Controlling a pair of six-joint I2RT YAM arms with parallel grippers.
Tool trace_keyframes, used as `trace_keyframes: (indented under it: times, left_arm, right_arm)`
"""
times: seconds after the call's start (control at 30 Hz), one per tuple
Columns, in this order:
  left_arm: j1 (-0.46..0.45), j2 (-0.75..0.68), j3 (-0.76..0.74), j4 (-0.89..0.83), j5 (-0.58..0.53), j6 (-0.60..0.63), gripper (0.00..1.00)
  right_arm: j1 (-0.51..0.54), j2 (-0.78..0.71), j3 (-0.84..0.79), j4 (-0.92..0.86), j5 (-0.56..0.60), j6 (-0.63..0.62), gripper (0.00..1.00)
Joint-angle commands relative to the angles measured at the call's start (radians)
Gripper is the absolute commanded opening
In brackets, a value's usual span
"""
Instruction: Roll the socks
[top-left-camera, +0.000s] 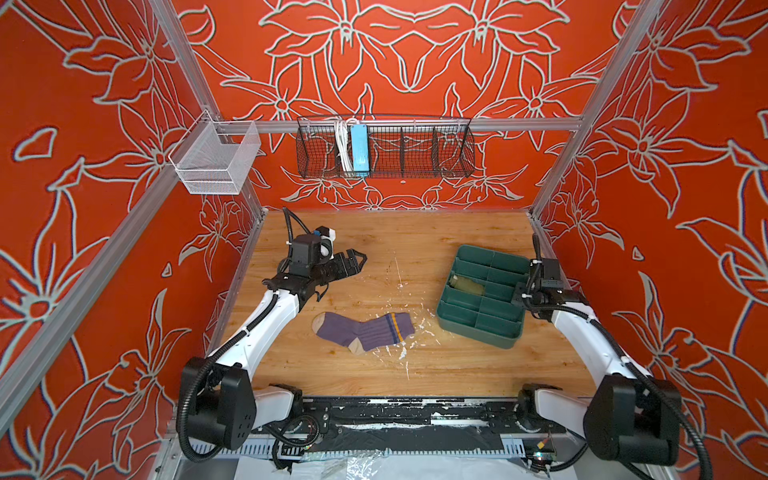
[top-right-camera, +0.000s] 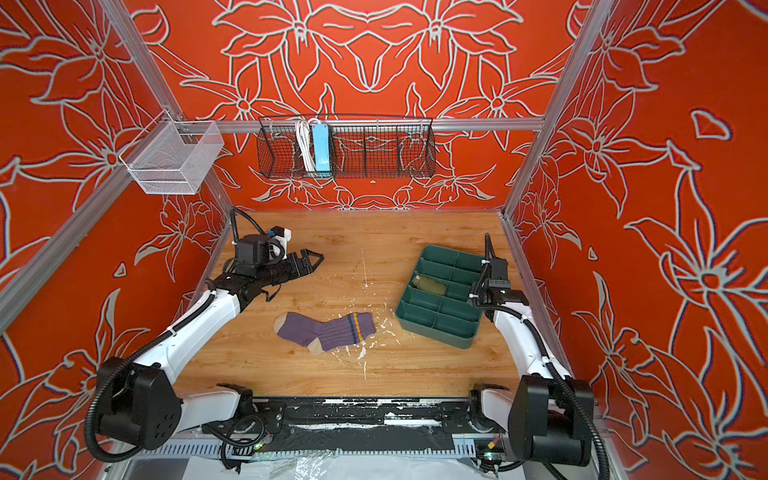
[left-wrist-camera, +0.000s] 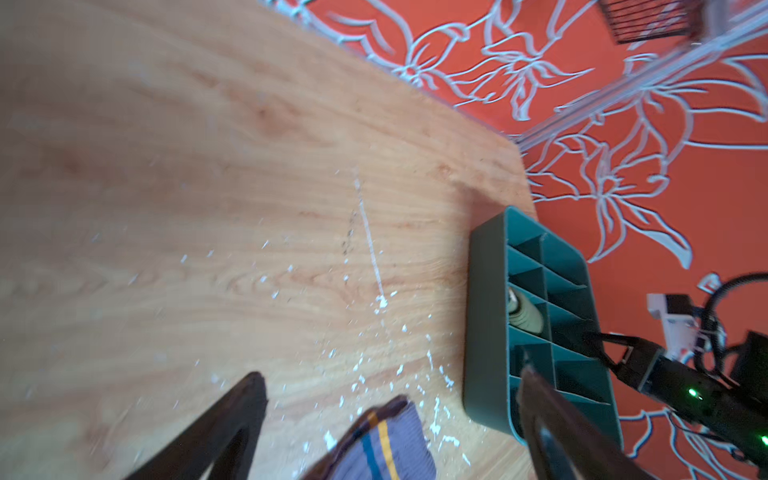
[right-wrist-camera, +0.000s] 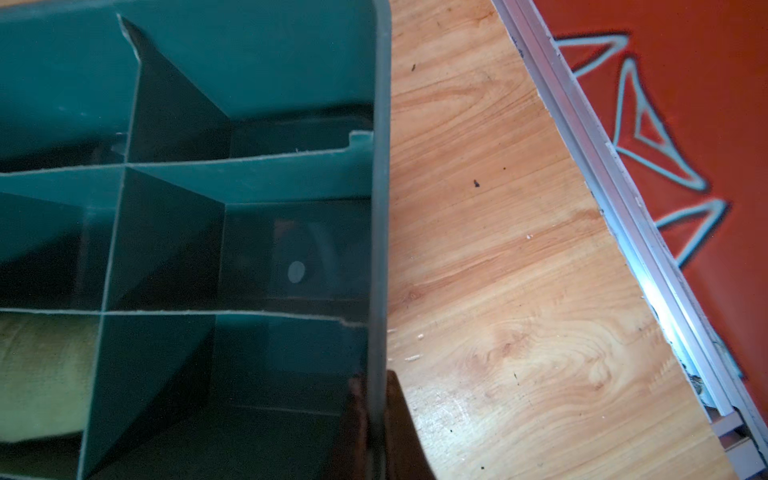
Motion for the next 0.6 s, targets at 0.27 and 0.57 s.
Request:
trace_keyframes:
  times: [0.27, 0.57]
  left_arm:
    - [-0.042, -0.024, 0.036, -0.415, -0.12, -0.158, 0.95]
    - [-0.164, -0.131, -0.036, -0.548, -0.245, -0.197, 0.99]
  right_arm:
    - [0.018, -0.105, 0.154, -0.083, -0.13, -0.054, 0.57]
    - [0.45, -0.221, 0.129, -0.074, -0.35, 0.1, 0.63]
